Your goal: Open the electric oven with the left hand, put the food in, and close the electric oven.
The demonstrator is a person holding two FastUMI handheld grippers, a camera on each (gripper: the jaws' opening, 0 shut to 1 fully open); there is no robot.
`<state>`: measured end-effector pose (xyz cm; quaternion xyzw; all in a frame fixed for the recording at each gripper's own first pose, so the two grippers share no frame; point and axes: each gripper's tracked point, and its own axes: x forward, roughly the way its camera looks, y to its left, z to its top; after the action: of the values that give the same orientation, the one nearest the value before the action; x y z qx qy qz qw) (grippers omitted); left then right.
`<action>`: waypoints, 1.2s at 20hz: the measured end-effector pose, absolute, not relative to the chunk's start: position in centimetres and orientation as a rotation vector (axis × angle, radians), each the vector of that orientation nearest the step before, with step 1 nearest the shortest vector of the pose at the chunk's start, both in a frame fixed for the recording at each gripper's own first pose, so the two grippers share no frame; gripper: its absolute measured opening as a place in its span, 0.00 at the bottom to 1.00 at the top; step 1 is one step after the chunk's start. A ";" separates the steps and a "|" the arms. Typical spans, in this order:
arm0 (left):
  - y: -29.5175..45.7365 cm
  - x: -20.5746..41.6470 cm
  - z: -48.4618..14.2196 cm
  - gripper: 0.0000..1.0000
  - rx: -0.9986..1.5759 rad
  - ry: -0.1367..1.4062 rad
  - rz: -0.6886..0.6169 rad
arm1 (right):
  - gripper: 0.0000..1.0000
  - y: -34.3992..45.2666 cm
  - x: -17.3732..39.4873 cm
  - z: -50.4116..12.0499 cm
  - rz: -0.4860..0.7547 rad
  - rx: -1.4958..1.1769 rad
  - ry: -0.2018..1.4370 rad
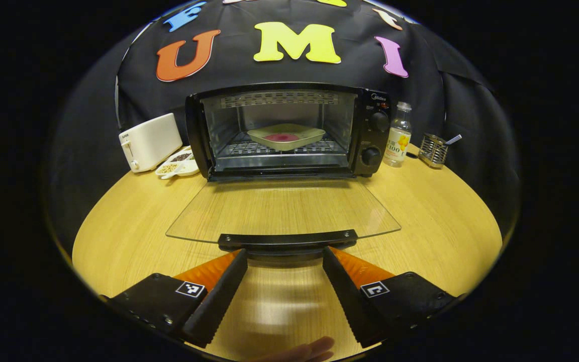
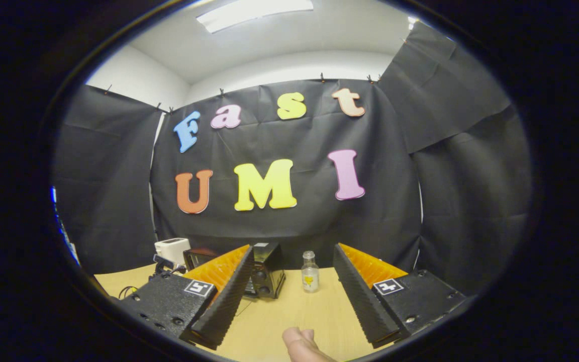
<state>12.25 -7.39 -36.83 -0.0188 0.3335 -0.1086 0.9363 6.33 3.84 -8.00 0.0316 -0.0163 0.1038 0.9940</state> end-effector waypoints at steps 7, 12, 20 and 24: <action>-7.6 12.4 -36.6 0.97 -0.044 0.709 -0.225 | 0.95 2.7 5.1 -7.0 0.175 0.027 -0.070; -7.2 13.4 -33.5 0.98 -0.038 0.624 -0.224 | 1.00 2.4 4.0 -6.8 0.168 0.024 -0.073; -7.1 14.2 -32.1 0.98 -0.033 0.613 -0.225 | 0.95 1.9 2.3 -5.9 0.155 0.012 -0.092; -7.0 14.7 -31.1 0.98 -0.033 0.592 -0.224 | 1.00 1.4 2.0 -6.0 0.146 0.010 -0.083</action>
<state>14.74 -7.03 -31.12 -0.0161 0.2912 -0.1101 0.9502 2.00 1.42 -6.03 0.0048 -0.0416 0.0729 0.9965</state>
